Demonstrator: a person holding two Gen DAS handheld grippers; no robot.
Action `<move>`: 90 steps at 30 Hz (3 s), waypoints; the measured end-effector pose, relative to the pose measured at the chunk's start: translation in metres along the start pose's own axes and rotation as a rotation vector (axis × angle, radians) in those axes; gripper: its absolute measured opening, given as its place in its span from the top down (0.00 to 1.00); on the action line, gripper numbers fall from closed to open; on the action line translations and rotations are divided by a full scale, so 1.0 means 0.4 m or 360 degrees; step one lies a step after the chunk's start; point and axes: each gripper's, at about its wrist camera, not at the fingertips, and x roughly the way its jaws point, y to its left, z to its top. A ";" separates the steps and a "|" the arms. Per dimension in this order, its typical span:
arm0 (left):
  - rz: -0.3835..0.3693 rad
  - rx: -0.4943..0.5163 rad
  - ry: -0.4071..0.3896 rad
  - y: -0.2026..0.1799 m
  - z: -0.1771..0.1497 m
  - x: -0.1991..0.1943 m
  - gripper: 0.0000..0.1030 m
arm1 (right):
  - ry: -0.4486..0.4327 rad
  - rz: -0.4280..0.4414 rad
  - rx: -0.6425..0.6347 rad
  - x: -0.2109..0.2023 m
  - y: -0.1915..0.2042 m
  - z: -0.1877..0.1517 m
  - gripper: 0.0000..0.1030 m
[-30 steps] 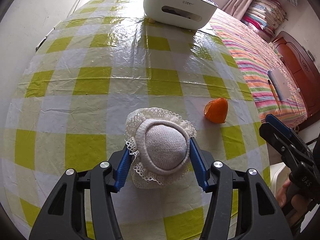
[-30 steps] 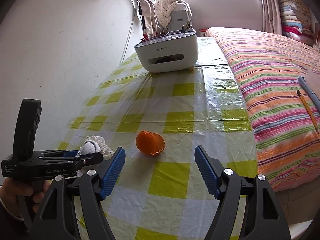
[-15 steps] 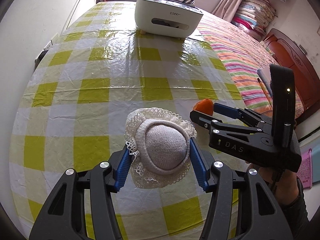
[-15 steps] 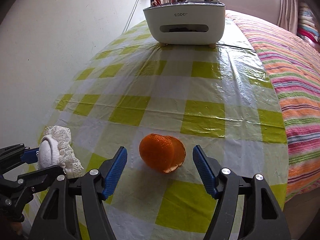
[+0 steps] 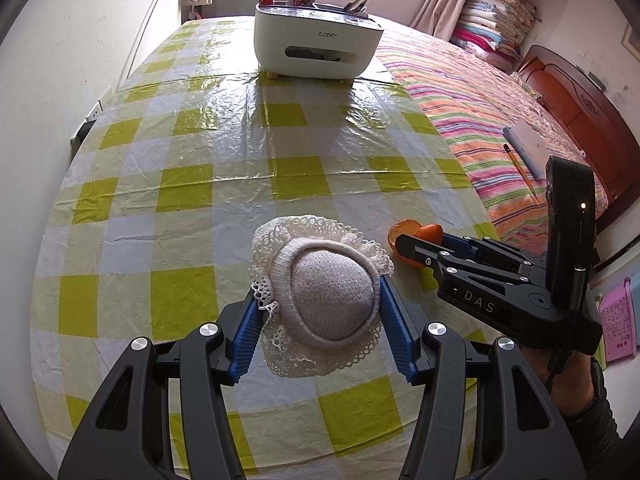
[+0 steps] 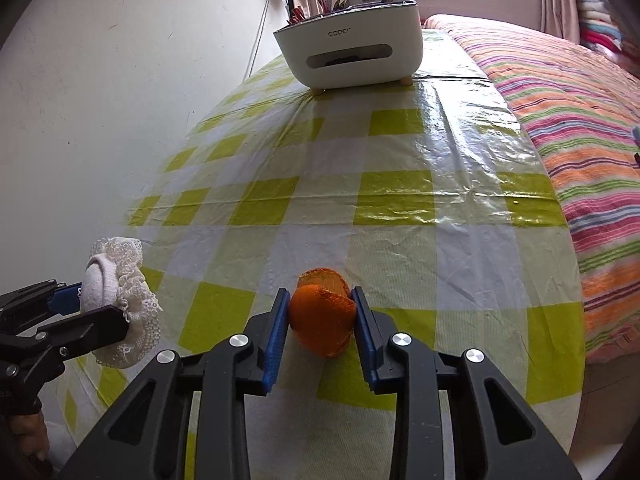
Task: Collect trash
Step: 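Carry the orange over the cream basket with the right tool while the left tool holds the ball, then open the right tool to drop the orange into the basket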
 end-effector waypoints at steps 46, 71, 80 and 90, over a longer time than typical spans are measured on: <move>-0.0217 0.0255 -0.0154 -0.300 -0.268 -0.122 0.48 | -0.0474 -0.0032 0.0251 -0.352 -0.062 -0.351 0.70; -0.0274 0.0344 -0.0170 -0.371 -0.319 -0.101 0.48 | -0.0792 -0.0240 0.0597 -0.537 -0.258 -0.490 0.70; -0.0283 0.0386 -0.0156 -0.396 -0.330 -0.098 0.48 | -0.0869 -0.0388 0.0721 -0.573 -0.304 -0.516 0.68; -0.0293 0.0454 -0.0131 -0.446 -0.339 -0.087 0.48 | -0.0912 -0.0277 0.0898 -0.593 -0.358 -0.547 0.45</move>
